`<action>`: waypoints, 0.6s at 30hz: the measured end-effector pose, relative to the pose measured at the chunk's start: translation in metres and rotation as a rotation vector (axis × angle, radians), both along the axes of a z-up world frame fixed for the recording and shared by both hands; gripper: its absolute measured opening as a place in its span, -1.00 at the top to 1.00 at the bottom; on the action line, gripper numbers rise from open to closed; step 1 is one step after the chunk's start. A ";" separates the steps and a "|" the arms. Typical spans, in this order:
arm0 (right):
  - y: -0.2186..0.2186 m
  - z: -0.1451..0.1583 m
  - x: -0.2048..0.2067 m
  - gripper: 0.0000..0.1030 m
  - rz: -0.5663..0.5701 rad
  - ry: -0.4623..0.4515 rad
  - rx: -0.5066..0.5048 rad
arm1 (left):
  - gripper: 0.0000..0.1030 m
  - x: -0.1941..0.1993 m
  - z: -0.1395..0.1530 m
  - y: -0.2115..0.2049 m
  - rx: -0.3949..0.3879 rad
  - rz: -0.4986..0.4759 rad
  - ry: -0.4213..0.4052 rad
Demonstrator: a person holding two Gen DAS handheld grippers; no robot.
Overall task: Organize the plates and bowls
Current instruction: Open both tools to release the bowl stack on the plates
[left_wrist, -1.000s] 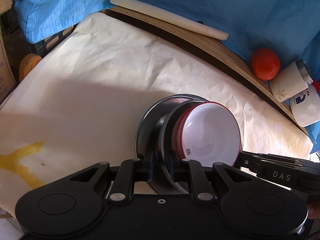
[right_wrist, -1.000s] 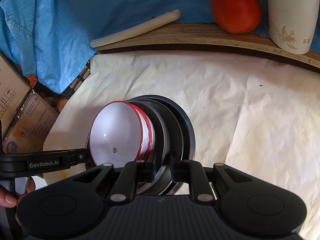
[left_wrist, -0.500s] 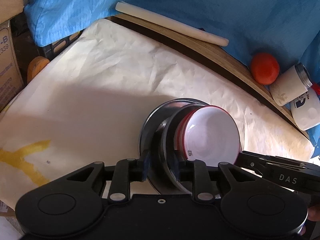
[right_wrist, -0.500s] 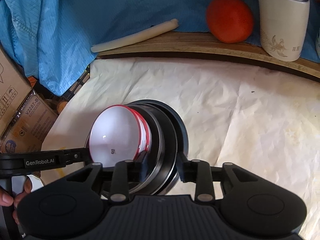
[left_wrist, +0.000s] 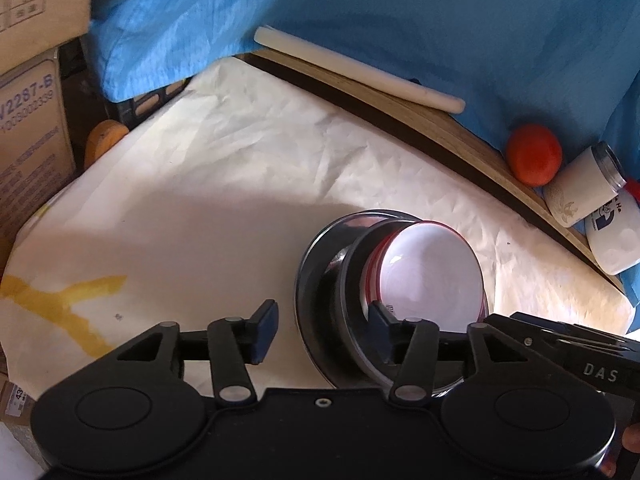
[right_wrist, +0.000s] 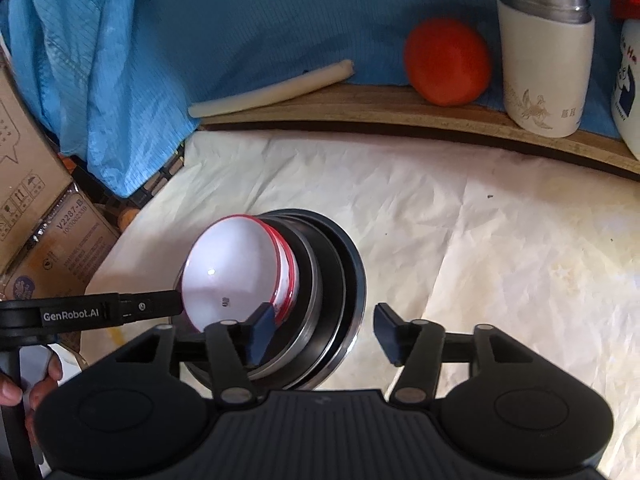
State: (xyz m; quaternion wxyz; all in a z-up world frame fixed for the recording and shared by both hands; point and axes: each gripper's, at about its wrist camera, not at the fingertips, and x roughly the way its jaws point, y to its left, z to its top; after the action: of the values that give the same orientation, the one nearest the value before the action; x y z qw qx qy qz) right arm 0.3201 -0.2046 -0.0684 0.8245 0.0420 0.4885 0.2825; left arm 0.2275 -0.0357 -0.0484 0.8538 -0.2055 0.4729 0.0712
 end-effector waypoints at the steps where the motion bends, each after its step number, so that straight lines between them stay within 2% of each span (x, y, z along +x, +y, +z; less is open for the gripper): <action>1: -0.001 0.001 -0.001 -0.28 0.002 -0.007 0.004 | -0.06 -0.002 0.001 0.000 0.000 0.004 -0.006; 6: -0.005 0.006 -0.008 -0.45 0.010 -0.038 0.016 | -0.19 -0.011 0.004 -0.004 0.006 0.024 -0.030; 10: -0.010 0.010 -0.014 -0.63 0.015 -0.058 0.027 | -0.42 -0.019 0.010 -0.008 0.021 0.040 -0.062; 14: -0.016 0.013 -0.020 -0.69 0.019 -0.080 0.036 | -0.61 -0.027 0.015 -0.014 0.048 0.053 -0.092; 18: -0.021 0.015 -0.026 -0.74 0.028 -0.089 0.044 | -0.68 -0.035 0.016 -0.020 0.055 0.068 -0.106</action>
State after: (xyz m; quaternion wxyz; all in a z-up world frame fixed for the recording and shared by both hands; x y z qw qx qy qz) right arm 0.2941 -0.2258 -0.0533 0.8401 0.0406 0.4457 0.3064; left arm 0.1929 -0.0560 -0.0323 0.8800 -0.2015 0.4179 0.1021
